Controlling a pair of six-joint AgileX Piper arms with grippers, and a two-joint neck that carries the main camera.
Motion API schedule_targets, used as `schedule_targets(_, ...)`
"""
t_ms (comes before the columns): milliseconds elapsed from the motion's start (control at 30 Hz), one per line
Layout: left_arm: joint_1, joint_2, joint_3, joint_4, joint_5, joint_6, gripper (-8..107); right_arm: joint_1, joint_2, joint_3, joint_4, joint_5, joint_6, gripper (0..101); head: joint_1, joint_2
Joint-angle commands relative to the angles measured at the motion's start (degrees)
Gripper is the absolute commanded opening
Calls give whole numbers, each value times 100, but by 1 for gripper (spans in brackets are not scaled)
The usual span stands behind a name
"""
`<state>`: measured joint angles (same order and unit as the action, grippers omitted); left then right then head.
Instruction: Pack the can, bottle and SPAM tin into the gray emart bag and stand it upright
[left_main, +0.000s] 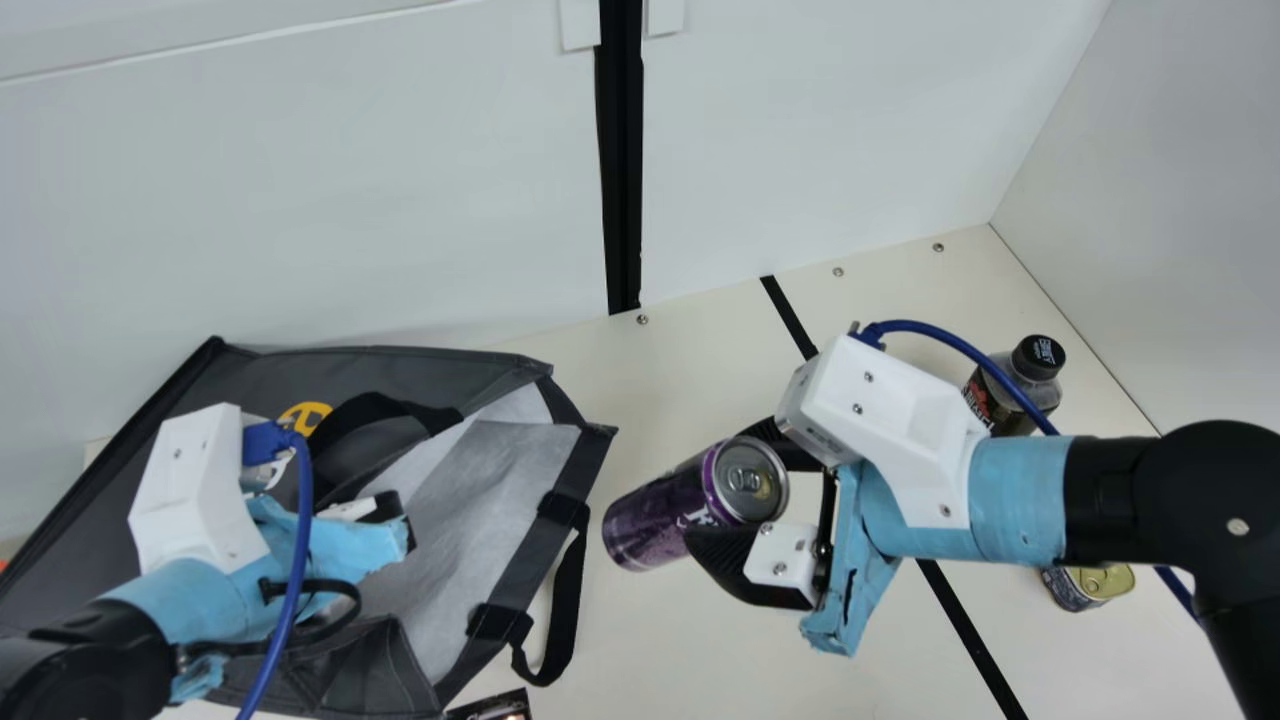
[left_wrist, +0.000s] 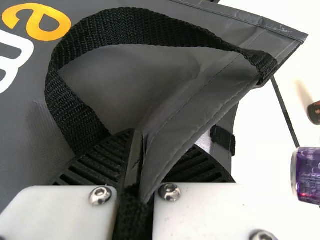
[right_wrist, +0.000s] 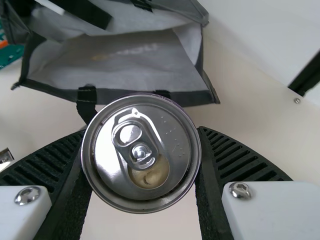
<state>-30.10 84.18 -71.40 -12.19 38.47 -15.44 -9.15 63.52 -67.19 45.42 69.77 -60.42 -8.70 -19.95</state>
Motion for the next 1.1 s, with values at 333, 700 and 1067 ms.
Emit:
schedule_targets(333, 0, 0, 0, 0, 0, 0, -8, -55, 277, 304, 964, 13, -959, 0, -130, -5)
schedule_targets(700, 0, 0, 0, 0, 0, 0, -8, -30, 625, 386, 1440, 13, -1493, 0, -130, -5)
schedule_targets(1067, 0, 0, 0, 0, 0, 0, -8, 76, 1033, 356, 1843, 13, -1941, 0, -130, -5)
